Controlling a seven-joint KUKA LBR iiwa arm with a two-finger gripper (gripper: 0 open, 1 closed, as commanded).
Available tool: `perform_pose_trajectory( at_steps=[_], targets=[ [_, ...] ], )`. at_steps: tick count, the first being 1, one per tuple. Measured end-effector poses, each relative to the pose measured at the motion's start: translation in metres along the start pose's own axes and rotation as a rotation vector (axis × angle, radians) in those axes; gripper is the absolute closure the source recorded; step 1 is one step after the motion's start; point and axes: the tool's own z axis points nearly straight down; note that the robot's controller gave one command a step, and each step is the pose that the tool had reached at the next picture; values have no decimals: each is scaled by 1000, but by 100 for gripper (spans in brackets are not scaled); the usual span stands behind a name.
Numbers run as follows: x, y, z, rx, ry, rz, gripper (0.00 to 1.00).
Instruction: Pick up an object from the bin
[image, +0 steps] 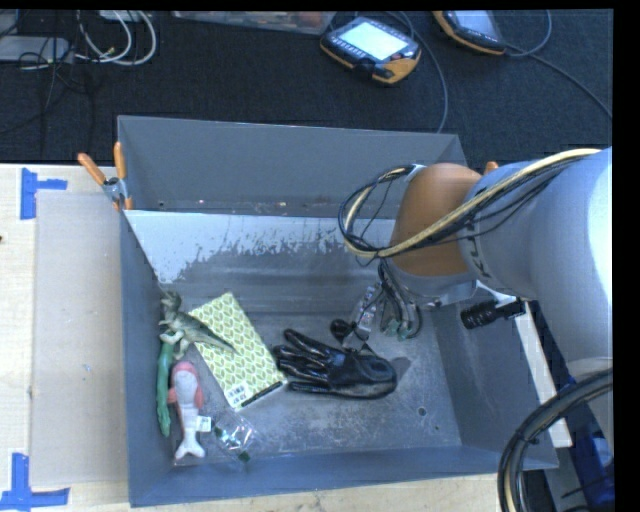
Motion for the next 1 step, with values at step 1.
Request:
perform_pose_trajectory(
  at_steps=[1],
  targets=[
    [0, 0, -2, 0, 0, -1, 100]
  ],
)
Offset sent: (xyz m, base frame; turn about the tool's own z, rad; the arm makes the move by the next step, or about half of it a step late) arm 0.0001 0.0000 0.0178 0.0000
